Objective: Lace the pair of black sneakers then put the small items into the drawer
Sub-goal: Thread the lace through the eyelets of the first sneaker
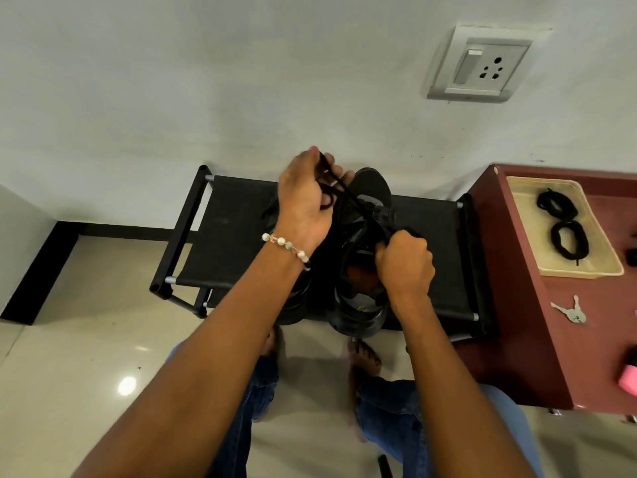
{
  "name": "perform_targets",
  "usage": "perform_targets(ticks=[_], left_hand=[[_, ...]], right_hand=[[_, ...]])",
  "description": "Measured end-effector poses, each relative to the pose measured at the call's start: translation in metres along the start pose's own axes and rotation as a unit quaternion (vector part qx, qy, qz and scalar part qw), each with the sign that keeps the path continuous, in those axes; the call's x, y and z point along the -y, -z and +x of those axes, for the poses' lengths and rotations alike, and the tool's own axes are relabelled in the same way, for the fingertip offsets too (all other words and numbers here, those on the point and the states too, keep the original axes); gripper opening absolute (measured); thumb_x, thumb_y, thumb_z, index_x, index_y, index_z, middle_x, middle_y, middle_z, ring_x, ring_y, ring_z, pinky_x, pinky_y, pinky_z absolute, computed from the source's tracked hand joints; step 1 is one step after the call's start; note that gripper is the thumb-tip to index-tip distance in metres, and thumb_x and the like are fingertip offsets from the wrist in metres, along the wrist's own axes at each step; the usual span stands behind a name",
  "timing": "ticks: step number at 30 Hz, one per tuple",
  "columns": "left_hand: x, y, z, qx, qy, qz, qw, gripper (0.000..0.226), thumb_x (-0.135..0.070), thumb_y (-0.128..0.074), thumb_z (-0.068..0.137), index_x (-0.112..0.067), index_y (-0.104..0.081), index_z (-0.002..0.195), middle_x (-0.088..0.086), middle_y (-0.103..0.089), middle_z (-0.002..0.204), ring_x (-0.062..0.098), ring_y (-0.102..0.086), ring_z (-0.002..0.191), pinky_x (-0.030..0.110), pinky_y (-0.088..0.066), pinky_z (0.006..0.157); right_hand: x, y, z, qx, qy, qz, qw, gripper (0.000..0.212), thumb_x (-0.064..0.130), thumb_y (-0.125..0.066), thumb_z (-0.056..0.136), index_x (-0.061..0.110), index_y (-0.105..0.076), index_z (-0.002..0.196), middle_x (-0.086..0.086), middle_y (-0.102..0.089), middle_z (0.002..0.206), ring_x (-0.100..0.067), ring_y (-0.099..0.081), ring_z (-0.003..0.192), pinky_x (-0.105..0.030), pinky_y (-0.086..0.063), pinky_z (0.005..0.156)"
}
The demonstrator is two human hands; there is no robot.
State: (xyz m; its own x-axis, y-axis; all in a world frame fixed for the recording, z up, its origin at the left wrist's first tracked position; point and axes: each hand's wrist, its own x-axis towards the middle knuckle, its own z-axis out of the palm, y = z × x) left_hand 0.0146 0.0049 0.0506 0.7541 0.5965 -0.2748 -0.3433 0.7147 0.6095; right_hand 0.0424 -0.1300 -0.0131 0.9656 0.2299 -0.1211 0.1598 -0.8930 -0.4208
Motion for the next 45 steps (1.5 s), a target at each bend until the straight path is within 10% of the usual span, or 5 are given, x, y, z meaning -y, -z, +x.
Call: perform_targets(ticks=[4,14,19,32,45], left_hand=[[-0.004,0.002,0.003,0.032,-0.074,0.235,0.969,0.011,-0.016,-0.056,0.095,-0.016,-0.050,0.086,-0.003,-0.051,0.068,0.010,-0.042,0.052,0.025,-0.040,0.051],[0.052,0.020,-0.004,0.149,-0.239,0.904,0.323,0.007,-0.020,-0.067,0.085,-0.016,-0.071,0.089,0.007,-0.054,0.116,0.023,-0.059,0.075,0.028,-0.033,0.048],[0.059,0.026,0.006,0.161,-0.346,0.858,0.343,0.010,-0.017,-0.075,0.074,-0.010,-0.069,0.071,0.008,-0.061,0.107,0.025,-0.061,0.075,0.026,-0.031,0.048],[0.007,0.012,-0.005,0.025,-0.023,0.039,0.999,0.025,-0.015,-0.048,0.100,-0.010,-0.049,0.076,0.004,-0.052,0.065,0.017,-0.049,0.057,0.038,-0.052,0.068],[0.057,0.023,0.000,0.148,-0.245,0.874,0.393,0.018,-0.017,-0.055,0.095,-0.007,-0.065,0.106,0.013,-0.044,0.127,0.029,-0.055,0.099,0.032,-0.052,0.072]], right_hand=[[0.000,0.000,-0.001,-0.001,-0.008,0.005,1.000,0.023,0.025,-0.052,0.098,0.008,-0.050,0.083,-0.008,-0.046,0.081,-0.039,-0.061,0.088,-0.036,-0.040,0.062],[-0.001,0.002,0.000,0.010,-0.032,0.041,0.999,0.025,0.025,-0.055,0.096,0.010,-0.046,0.077,-0.012,-0.055,0.085,-0.029,-0.050,0.074,-0.037,-0.044,0.061],[0.000,0.003,-0.001,0.009,-0.025,0.029,0.999,0.022,0.023,-0.051,0.097,0.010,-0.048,0.079,-0.008,-0.048,0.081,-0.027,-0.047,0.073,-0.036,-0.041,0.062],[0.002,0.000,-0.001,-0.002,-0.016,0.020,1.000,0.022,0.024,-0.052,0.097,0.005,-0.053,0.084,-0.017,-0.059,0.091,-0.042,-0.061,0.088,-0.040,-0.046,0.064],[-0.001,0.000,0.001,0.006,-0.012,0.006,1.000,0.022,0.015,-0.047,0.098,0.009,-0.043,0.078,-0.018,-0.060,0.093,-0.034,-0.054,0.078,-0.037,-0.041,0.062]])
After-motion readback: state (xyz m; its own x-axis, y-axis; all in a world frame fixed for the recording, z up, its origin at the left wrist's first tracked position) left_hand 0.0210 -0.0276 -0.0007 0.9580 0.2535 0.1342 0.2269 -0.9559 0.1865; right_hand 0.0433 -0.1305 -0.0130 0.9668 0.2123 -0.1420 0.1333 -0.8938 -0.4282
